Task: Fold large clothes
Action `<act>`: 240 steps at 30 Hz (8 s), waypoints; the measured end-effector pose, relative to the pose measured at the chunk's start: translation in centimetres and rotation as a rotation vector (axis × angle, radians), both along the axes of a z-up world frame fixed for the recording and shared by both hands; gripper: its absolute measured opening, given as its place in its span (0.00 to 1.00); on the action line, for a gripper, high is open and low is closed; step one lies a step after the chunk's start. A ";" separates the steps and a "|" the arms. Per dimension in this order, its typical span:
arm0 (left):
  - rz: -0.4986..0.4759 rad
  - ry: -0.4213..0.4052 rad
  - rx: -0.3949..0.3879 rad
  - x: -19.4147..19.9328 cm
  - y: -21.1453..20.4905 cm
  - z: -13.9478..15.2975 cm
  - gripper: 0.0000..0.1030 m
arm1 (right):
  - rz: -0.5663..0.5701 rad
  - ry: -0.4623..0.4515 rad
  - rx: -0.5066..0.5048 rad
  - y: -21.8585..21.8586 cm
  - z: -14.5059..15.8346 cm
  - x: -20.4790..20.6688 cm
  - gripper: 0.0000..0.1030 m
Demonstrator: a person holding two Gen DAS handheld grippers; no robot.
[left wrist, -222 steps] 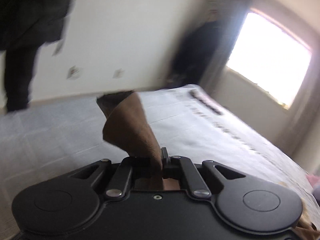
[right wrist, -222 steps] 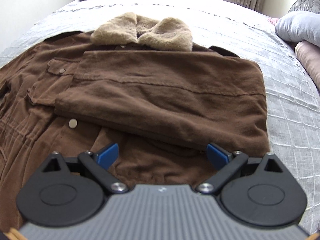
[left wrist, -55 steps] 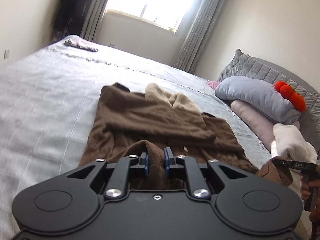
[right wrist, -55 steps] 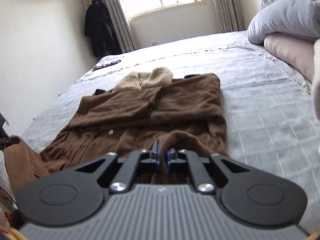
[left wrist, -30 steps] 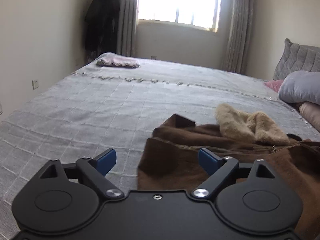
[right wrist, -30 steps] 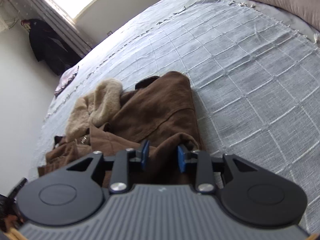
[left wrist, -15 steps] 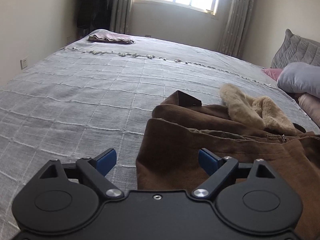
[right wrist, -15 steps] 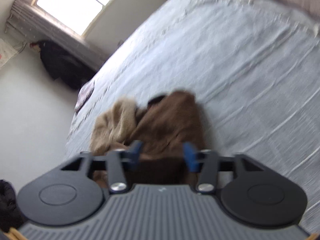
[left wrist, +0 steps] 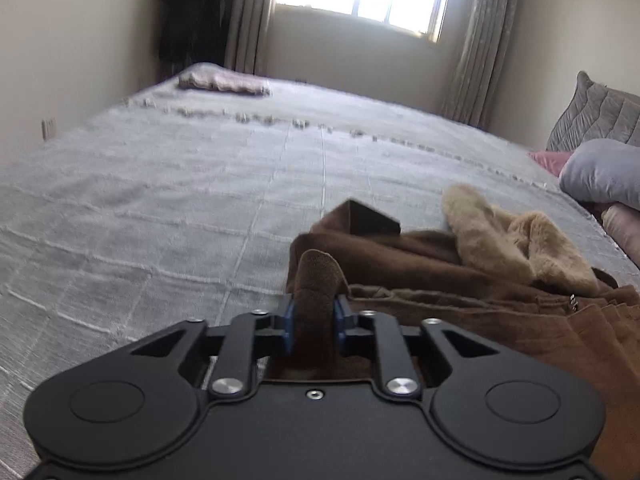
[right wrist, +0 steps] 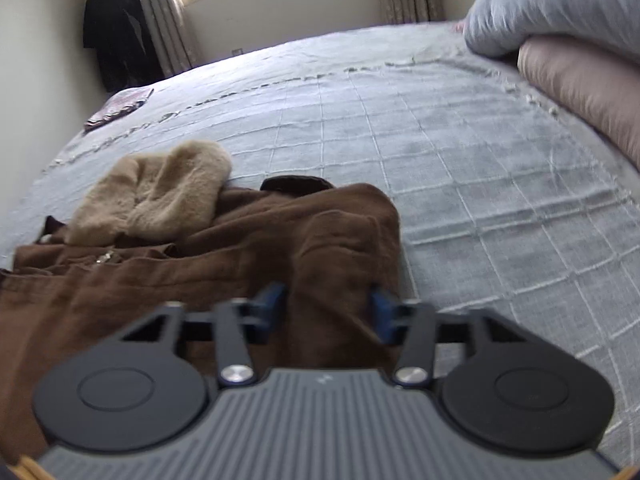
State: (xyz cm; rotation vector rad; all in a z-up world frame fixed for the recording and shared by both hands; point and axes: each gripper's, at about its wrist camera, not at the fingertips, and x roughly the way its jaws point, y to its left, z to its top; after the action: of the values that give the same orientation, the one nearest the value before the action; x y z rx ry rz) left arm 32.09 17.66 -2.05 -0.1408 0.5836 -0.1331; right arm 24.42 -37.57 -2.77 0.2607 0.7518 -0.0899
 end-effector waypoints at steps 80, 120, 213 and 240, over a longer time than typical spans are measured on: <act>0.111 0.296 -0.296 -5.5 2.3 -1.1 0.98 | -0.056 0.102 -0.138 1.0 0.3 -2.9 0.91; -0.020 -0.190 -0.397 -5.3 -10.9 7.0 0.26 | 0.377 0.009 0.113 20.4 -1.6 2.0 0.19; -0.285 0.313 -0.619 -2.0 -21.5 0.2 0.71 | 0.120 0.040 0.518 -2.9 -1.9 -2.0 0.58; -0.366 0.159 -0.315 -17.0 -9.6 6.7 0.74 | 0.145 0.041 0.516 4.2 4.5 -12.6 0.65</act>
State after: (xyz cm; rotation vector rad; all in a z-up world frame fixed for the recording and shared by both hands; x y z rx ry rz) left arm 15.10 8.05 4.63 -0.3525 0.7410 -0.5740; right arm 11.86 -33.39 1.71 0.6945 0.8242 0.2408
